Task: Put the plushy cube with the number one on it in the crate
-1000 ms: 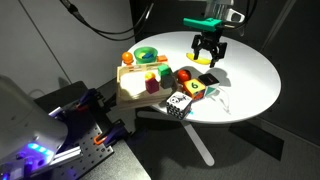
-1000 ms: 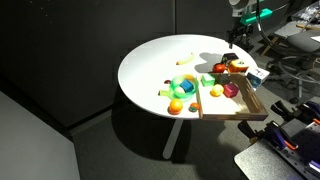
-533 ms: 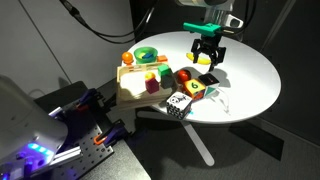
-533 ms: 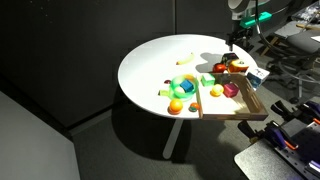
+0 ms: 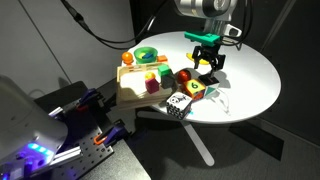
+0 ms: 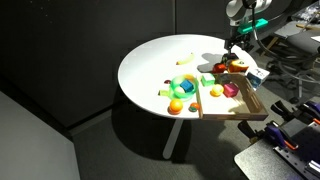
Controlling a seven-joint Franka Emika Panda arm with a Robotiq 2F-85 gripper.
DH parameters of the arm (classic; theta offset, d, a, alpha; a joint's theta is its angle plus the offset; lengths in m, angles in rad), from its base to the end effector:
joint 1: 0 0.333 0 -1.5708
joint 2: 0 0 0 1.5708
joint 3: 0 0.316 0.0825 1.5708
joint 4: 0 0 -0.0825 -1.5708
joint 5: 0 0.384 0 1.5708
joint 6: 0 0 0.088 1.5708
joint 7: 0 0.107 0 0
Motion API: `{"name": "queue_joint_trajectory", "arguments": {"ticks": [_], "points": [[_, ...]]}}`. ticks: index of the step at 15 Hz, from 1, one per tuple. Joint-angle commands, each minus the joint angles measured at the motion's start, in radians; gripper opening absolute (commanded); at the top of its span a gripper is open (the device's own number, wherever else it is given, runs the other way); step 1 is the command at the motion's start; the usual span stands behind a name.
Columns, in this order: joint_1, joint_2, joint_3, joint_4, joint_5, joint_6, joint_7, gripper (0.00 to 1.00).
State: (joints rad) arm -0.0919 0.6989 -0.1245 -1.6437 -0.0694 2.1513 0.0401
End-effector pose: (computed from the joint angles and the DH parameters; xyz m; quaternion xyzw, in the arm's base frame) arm 0.6516 -0.1378 0.1947 0.9887 -0.0949 -0.0990 0.0597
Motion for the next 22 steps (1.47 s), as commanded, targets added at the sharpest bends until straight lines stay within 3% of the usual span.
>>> {"name": "queue_joint_trajectory", "arguments": {"ticks": [1,22], "points": [[-0.016,0.045,0.010,0.059,0.009,0.011,-0.003,1.00],[-0.014,0.212,0.007,0.241,0.002,0.032,-0.004,1.00]]}}
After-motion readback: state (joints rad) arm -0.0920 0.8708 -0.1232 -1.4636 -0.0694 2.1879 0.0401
